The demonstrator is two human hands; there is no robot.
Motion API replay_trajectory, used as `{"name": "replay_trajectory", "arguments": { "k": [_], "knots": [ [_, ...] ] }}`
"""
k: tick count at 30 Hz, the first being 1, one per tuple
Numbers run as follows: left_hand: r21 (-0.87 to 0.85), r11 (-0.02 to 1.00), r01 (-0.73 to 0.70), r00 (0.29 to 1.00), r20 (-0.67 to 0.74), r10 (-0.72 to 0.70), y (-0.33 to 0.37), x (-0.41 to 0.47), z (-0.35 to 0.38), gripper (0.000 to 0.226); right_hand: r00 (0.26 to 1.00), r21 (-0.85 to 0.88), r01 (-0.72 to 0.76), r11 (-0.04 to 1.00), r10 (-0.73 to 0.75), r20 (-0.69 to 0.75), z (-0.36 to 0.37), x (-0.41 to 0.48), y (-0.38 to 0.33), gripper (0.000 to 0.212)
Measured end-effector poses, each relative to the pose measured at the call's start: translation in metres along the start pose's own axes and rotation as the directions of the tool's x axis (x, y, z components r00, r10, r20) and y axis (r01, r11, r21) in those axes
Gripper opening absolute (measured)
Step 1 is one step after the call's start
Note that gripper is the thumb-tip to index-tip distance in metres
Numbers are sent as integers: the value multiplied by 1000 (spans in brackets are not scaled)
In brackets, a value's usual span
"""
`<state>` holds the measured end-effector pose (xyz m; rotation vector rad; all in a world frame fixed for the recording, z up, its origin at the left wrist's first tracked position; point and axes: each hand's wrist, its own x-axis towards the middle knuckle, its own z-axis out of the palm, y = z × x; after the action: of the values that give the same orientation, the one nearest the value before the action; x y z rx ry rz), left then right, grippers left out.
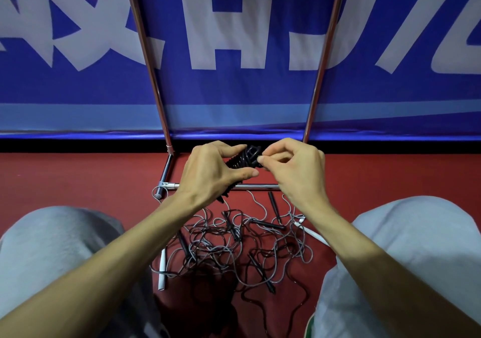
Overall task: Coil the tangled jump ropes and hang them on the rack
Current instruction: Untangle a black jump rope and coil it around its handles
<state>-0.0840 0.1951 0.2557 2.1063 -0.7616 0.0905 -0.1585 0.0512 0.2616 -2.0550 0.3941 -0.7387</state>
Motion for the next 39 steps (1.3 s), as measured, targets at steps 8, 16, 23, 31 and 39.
{"name": "replay_trajectory", "arguments": {
  "k": [8, 16, 23, 31, 39],
  "knots": [
    [279, 955, -104, 991, -48, 122, 4, 1, -1, 57, 986, -87, 163, 983, -160, 39, 6, 0, 3, 15],
    [344, 930, -130, 987, -45, 155, 2, 1, 5, 52, 997, -69, 72, 995, -71, 5, 9, 3, 7, 6],
    [391, 905, -168, 982, -13, 188, 7, 2, 7, 43, 1000, -44, -7, 999, 7, 0, 5, 4, 7, 7],
    [509, 820, -262, 964, 95, 249, 7, 0, 7, 42, 983, -251, 82, 965, -37, 179, 6, 7, 9, 14],
    [576, 741, -344, 933, 296, 204, 5, 1, 0, 32, 830, -466, 329, 821, -16, 558, 1, 15, 14, 25]
  ]
}}
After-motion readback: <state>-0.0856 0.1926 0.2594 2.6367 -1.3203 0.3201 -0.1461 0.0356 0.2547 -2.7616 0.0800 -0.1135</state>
